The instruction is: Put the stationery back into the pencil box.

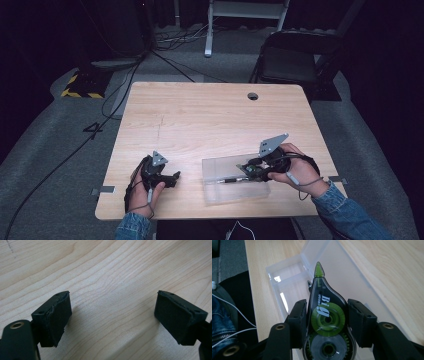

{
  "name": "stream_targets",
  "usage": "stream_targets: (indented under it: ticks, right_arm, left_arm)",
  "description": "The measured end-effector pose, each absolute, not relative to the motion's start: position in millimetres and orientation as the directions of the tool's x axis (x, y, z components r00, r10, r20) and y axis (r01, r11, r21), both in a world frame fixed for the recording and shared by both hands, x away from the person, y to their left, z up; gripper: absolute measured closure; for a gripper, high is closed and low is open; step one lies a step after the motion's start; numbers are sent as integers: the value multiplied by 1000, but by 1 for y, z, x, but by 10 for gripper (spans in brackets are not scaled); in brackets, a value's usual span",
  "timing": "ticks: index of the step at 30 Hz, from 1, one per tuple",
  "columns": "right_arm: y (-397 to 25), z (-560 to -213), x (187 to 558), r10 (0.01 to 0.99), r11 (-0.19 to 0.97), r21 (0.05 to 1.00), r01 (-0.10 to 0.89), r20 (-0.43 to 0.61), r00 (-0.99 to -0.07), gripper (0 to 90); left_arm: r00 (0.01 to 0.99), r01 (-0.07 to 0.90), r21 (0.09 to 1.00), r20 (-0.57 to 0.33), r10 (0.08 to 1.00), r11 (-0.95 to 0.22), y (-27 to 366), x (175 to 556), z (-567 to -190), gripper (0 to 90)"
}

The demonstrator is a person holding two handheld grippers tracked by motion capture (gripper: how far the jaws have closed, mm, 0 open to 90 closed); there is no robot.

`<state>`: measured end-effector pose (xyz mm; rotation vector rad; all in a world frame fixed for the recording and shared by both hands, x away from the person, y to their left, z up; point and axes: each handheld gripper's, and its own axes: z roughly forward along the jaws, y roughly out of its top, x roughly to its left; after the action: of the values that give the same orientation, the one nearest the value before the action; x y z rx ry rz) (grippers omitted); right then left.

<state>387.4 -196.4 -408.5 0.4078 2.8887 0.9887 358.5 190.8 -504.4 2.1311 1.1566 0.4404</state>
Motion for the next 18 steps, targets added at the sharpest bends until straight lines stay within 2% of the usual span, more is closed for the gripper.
stream_targets:
  ticks: [18]
  right_arm:
    - [-198, -447, 380, 226, 789, 572, 224, 69, -972, 520]
  left_arm:
    - [551, 610, 691, -19, 834, -388, 191, 359, -504, 147]
